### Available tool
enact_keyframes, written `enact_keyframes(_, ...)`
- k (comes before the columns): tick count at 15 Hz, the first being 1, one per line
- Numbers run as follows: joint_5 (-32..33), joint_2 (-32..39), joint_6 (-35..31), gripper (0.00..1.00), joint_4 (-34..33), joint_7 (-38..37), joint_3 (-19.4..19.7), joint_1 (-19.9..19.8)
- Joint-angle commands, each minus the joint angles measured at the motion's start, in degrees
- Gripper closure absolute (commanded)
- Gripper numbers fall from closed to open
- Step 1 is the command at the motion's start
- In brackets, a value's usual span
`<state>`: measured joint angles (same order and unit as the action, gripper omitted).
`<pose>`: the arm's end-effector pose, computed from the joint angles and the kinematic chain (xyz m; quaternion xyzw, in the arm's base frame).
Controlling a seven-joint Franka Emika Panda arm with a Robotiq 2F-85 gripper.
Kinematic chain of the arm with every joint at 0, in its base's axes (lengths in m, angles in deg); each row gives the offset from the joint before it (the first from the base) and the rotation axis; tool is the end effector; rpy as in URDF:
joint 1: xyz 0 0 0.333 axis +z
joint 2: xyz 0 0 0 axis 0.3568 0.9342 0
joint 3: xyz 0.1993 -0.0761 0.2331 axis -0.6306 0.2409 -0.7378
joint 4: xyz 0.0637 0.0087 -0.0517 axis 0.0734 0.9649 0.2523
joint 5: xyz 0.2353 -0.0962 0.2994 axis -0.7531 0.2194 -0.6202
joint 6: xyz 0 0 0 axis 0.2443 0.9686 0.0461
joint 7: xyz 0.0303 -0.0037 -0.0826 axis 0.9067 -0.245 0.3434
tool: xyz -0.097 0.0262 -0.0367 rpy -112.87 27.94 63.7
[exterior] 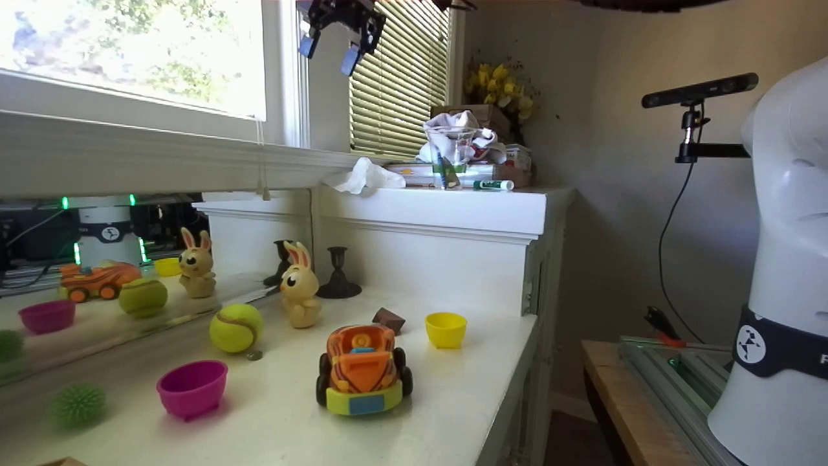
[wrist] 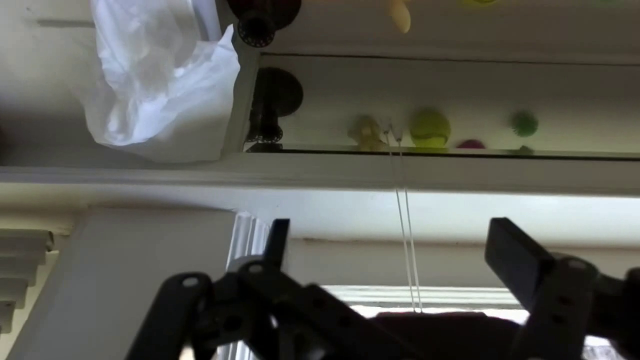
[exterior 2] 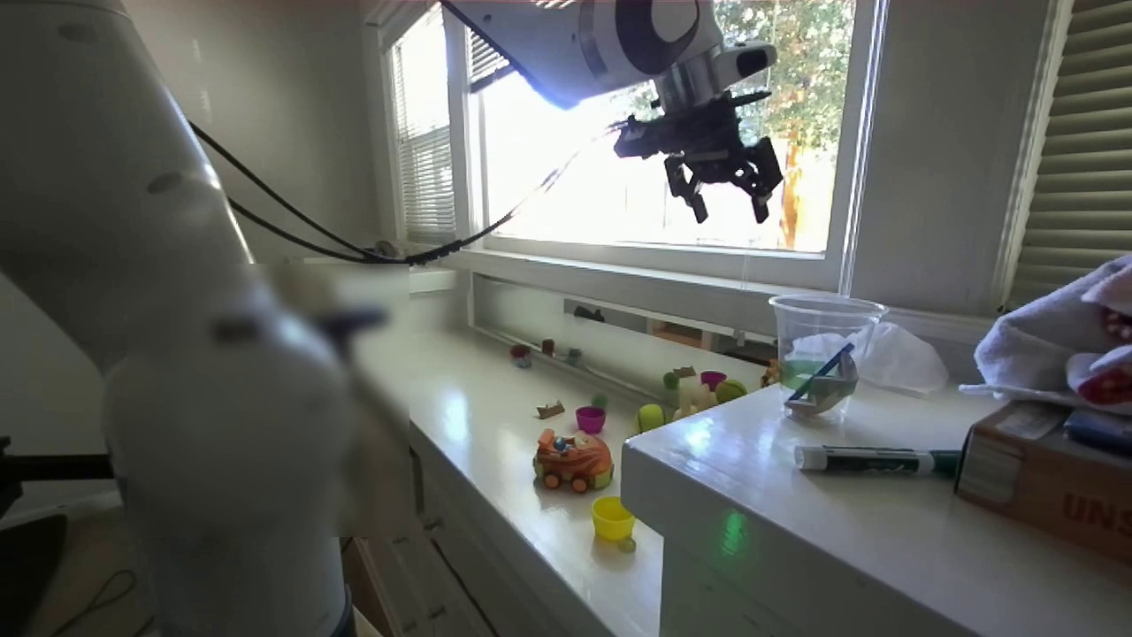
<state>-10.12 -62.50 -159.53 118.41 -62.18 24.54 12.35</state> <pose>0.4823 -0.0973 0.5748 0.9521 -0.1088 0.2823 0.0454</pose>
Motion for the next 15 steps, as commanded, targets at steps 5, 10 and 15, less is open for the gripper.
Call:
enact_keyframes(5,5.63,4.04,-21.16,0.00,8.33,1.62,-0.98,0.04)
enact_keyframes(10,6.21,8.49,-30.67,0.00,7.87,1.00,-1.98,-0.54)
enact_keyframes(15,6.36,11.39,-36.54,0.00,6.07,0.56,-2.57,-1.39)
